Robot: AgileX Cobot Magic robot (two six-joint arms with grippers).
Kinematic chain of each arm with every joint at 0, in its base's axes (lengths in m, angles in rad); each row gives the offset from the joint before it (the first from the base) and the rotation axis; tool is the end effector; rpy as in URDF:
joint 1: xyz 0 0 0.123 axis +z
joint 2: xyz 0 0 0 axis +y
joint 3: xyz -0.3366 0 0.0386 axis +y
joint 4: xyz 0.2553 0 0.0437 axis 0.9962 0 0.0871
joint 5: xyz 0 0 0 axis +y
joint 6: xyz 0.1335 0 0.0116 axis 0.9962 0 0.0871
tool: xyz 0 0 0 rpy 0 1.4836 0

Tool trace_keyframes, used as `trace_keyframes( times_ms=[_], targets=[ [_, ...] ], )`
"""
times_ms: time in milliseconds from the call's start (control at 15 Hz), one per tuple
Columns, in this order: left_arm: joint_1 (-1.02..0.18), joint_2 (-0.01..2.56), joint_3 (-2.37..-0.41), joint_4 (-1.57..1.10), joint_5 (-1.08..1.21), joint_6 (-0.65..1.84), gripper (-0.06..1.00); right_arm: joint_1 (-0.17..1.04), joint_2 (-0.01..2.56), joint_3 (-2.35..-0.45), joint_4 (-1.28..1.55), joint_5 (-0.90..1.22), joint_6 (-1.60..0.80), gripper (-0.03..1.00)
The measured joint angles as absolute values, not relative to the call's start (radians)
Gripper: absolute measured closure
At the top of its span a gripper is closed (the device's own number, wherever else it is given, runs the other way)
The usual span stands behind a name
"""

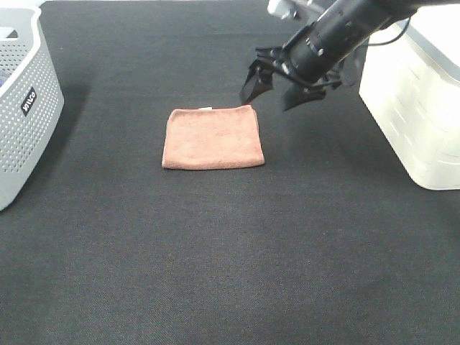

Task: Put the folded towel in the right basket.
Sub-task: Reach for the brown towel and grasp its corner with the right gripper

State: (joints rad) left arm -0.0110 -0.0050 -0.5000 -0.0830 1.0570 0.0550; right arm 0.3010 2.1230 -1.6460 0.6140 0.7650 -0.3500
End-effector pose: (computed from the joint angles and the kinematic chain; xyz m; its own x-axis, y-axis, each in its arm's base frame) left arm -0.0151 -0.0095 0.2619 -0.4458 0.0190 -0.8949 0.0819 0.9965 -0.0196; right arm 0.4777 0.2043 0.2040 -0.8801 -0.1579 -0.4479 -0.3566 0.8425 0.4038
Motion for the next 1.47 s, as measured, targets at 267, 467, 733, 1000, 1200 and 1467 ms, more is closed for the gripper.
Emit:
trace_keyframes(
  times_ms=[267,467,733,1000,1200,1467],
  targets=[
    [-0.011,-0.005,-0.500,-0.083,1.057,0.055,0.07,0.272,2.299,-1.818,0.613,0.868,-0.325,0.22],
    [-0.011,-0.005,-0.500,-0.083,1.057,0.055,0.07,0.254,2.403,-1.945,0.630,0.923,-0.307,0.22],
    [-0.011,-0.005,-0.500,-0.083,1.057,0.055,0.07,0.250,2.460,-1.979,0.659,0.939,-0.306,0.22],
    [-0.011,-0.005,-0.500,-0.083,1.057,0.055,0.07,0.254,2.490,-1.979,0.669,0.932,-0.316,0.23],
    [-0.011,-0.005,-0.500,-0.083,1.057,0.055,0.07,0.255,2.490,-1.979,0.665,0.901,-0.324,0.23],
    [-0.011,-0.005,-0.500,-0.083,1.057,0.055,0.07,0.255,2.503,-1.980,0.668,0.887,-0.326,0.23]
  ],
)
